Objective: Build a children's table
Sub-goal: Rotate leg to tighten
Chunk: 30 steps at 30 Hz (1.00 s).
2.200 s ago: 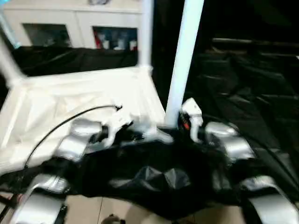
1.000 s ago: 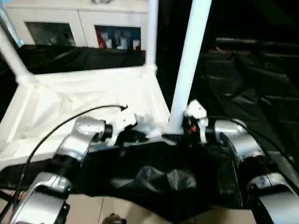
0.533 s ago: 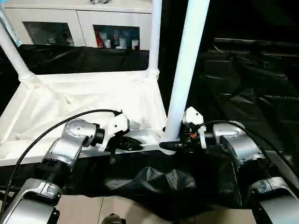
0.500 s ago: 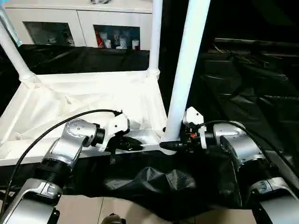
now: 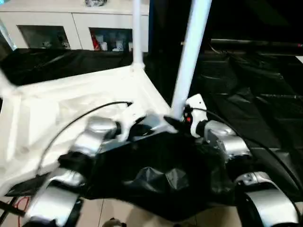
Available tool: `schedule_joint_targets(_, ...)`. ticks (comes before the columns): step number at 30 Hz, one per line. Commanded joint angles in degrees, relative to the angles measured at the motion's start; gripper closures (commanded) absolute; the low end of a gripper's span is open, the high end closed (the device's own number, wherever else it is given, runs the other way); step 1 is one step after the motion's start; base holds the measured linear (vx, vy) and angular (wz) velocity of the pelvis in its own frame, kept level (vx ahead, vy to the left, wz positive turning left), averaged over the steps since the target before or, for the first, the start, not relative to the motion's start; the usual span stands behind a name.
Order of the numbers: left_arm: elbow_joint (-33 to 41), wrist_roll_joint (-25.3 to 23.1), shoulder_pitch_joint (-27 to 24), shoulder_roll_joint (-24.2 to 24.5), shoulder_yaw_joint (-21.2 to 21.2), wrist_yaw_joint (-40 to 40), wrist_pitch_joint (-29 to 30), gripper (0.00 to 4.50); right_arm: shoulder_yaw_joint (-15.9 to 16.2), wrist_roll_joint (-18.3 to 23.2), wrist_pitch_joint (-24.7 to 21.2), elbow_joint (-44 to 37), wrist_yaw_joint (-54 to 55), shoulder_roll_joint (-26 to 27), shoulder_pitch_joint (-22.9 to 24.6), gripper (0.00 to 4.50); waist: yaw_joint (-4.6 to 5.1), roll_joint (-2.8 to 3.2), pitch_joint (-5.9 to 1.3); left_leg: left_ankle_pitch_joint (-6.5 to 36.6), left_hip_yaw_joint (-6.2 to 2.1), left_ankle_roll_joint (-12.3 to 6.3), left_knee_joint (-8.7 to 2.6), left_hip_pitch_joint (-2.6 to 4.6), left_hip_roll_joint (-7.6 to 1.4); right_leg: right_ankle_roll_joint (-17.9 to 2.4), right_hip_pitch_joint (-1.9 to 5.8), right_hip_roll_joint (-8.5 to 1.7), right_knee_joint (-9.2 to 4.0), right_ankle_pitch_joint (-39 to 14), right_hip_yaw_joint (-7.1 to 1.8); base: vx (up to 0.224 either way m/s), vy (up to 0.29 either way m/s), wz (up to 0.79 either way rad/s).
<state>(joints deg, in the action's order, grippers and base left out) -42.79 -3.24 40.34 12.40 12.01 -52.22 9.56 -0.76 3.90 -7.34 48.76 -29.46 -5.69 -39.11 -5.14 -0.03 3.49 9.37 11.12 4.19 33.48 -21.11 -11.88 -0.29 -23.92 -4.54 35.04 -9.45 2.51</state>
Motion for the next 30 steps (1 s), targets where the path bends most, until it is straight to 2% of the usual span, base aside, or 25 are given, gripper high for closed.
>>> schedule_joint_targets(1, 0.4, 1.9, 2.6, -3.3, -1.7, 3.4, -1.7, 4.5, 1.5, 1.0, -1.1, 1.1, 0.3, 4.5, 0.0, 1.84, -0.07, 0.14, -4.37, 14.9, -0.63, 0.33, -3.82, 0.89, -0.77, -10.8, 2.62, -3.01, -4.54, -15.8, -1.9, 0.0, 0.0, 0.0)
schedule_joint_targets(4, 0.3, 2.0, 2.9, -4.1, -1.4, 2.6, -3.1, 4.5, 3.0, 0.0, 0.6, 0.2, -1.2, 6.8, 0.2, 1.84, 0.03, -0.06, -4.44, 13.6, -0.63, -0.43, -3.77, 0.46, -0.72, -12.0, 3.05, -2.95, -4.11, -12.0, -1.76, 0.0, 0.0, 0.0)
schedule_joint_targets(5, 0.3, 1.9, 2.9, -4.2, -1.4, 2.3, -3.5, 4.5, 3.3, 0.1, 1.2, 0.3, -1.9, 7.2, 0.2, 1.49, 0.03, -0.03, -4.44, 13.6, -0.57, -0.72, -3.75, 0.53, -0.74, -12.3, 3.03, -2.93, -4.09, -11.4, -1.76, 0.0, 0.0, 0.0)
schedule_joint_targets(7, 1.1, 1.8, 2.2, -3.3, -0.7, -0.1, -5.2, 4.5, 3.7, 0.3, 2.0, -0.1, -3.8, 7.3, 0.3, 1.12, 0.01, -0.16, -4.32, 14.4, -0.53, -1.05, -3.77, 0.59, -0.75, -12.3, 2.98, -3.03, -4.34, -12.7, -1.79, 0.0, 0.0, 0.0)
schedule_joint_targets(10, 1.8, 2.0, 1.6, -2.3, -0.3, -1.7, -6.2, 4.5, 4.5, -0.1, 2.6, -0.5, -5.1, 6.5, 0.3, 1.04, 0.0, -0.06, -4.21, 15.6, -0.6, -0.85, -3.89, 0.62, -0.81, -11.6, 2.94, -3.15, -4.53, -15.4, -1.8, 0.0, 0.0, 0.0)
schedule_joint_targets(11, 1.9, 2.0, 1.5, -2.0, -0.2, -2.2, -6.6, 4.5, 4.9, -0.4, 2.9, -0.6, -5.5, 6.0, 0.3, 0.84, 0.07, -0.04, -4.19, 15.6, -0.65, -0.74, -3.97, 0.55, -0.86, -11.4, 2.96, -3.17, -4.5, -15.7, -1.8, 0.0, 0.0, 0.0)
schedule_joint_targets(13, 3.7, 2.8, 0.1, -0.2, 0.6, -6.1, -7.3, 4.5, 6.8, -1.6, 4.2, -2.0, -9.1, 3.7, 0.8, 0.84, 0.1, -0.58, -4.24, 14.9, -0.58, -0.97, -3.92, 0.54, -0.89, -11.5, 2.97, -3.2, -4.39, -15.3, -1.81, 0.0, 0.0, 0.0)
schedule_joint_targets(14, 3.7, 2.8, 0.1, -0.2, 0.6, -6.1, -7.3, 4.5, 6.8, -1.6, 4.2, -2.0, -9.1, 3.7, 0.8, 0.84, 0.0, -0.48, -4.22, 14.7, -0.7, -1.14, -3.95, 0.45, -0.96, -11.5, 3.08, -3.3, -4.31, -15.1, -1.78, 0.0, 0.0, 0.0)
schedule_joint_targets(15, 6.1, 3.2, -1.9, 2.1, 1.5, -10.4, -7.8, 4.5, 7.9, -1.5, 5.2, -3.9, -15.5, 0.5, 1.4, 0.84, -0.07, -0.66, -4.31, 14.1, -0.63, -1.54, -3.87, 0.43, -1.11, -11.7, 3.17, -3.36, -4.15, -14.2, -1.81, 0.0, 0.0, 0.0)
schedule_joint_targets(16, 6.1, 3.2, -1.9, 2.1, 1.5, -10.4, -7.8, 4.5, 7.9, -1.5, 5.2, -3.9, -15.5, 0.5, 1.4, 0.84, -0.13, -0.47, -4.39, 12.8, -0.45, -2.21, -3.7, 0.33, -1.2, -12.3, 3.12, -3.14, -3.83, -11.6, -1.84, 0.0, 0.0, 0.0)
schedule_joint_targets(17, 6.3, 3.2, -2.1, 2.4, 1.6, -10.9, -7.9, 4.5, 8.0, -1.5, 5.3, -4.2, -16.2, 0.2, 1.5, 0.84, -0.13, -0.47, -4.39, 12.8, -0.45, -2.21, -3.7, 0.33, -1.2, -12.3, 3.12, -3.14, -3.83, -11.6, -1.84, 0.0, 0.0, 0.0)
schedule_joint_targets(18, 7.2, 3.2, -3.0, 3.5, 1.9, -12.8, -8.3, 4.5, 8.5, -1.1, 5.4, -5.2, -20.2, -1.4, 1.8, 0.84, -0.29, -0.32, -4.34, 12.3, -0.28, -2.57, -3.62, 0.43, -1.25, -13.3, 2.96, -3.05, -3.63, -10.0, -1.84, 0.0, 0.0, 0.0)
schedule_joint_targets(24, 9.6, 4.1, -5.6, 7.1, 2.5, -19.1, -9.5, 4.5, 11.3, -0.6, 5.6, -9.0, -32.2, -6.5, 3.3, 0.84, -0.49, -0.35, -4.11, 14.5, -0.3, -2.34, -3.77, 0.51, -1.43, -12.9, 2.91, -3.05, -3.87, -12.8, -1.82, 0.0, 0.0, 0.0)
schedule_joint_targets(27, 10.9, 4.8, -6.5, 8.6, 2.5, -21.6, -9.5, 4.5, 12.2, -0.1, 5.1, -10.4, -36.0, -8.3, 3.9, 0.84, -0.5, -0.27, -3.95, 15.9, -0.33, -1.87, -3.9, 0.66, -1.41, -12.4, 2.67, -3.13, -4.19, -15.9, -1.87, 0.0, 0.0, 0.0)
schedule_joint_targets(28, 11.6, 5.3, -6.9, 9.3, 2.4, -22.8, -9.4, 4.5, 12.5, 0.1, 4.9, -10.9, -37.9, -9.1, 4.1, 0.84, -0.53, -0.5, -3.96, 16.1, -0.34, -1.65, -3.91, 0.66, -1.42, -12.1, 2.69, -3.11, -4.21, -16.6, -1.89, 0.0, 0.0, 0.0)
schedule_joint_targets(29, 11.6, 5.3, -6.9, 9.5, 2.3, -23.0, -9.4, 4.5, 12.5, 0.1, 4.8, -11.0, -38.2, -9.3, 4.2, 0.84, -0.6, -0.42, -3.95, 16.0, -0.43, -1.6, -3.95, 0.64, -1.44, -12.1, 2.72, -3.15, -4.15, -16.7, -1.88, 0.0, 0.0, 0.0)
schedule_joint_targets(30, 12.1, 5.7, -7.1, 10.1, 2.1, -24.0, -9.4, 4.5, 12.6, 0.3, 4.4, -11.4, -39.6, -9.9, 4.4, 1.16, -0.64, -0.4, -3.97, 15.8, -0.43, -1.59, -3.97, 0.67, -1.5, -12.1, 2.67, -3.14, -4.15, -16.5, -1.9, 0.0, 0.0, 0.0)
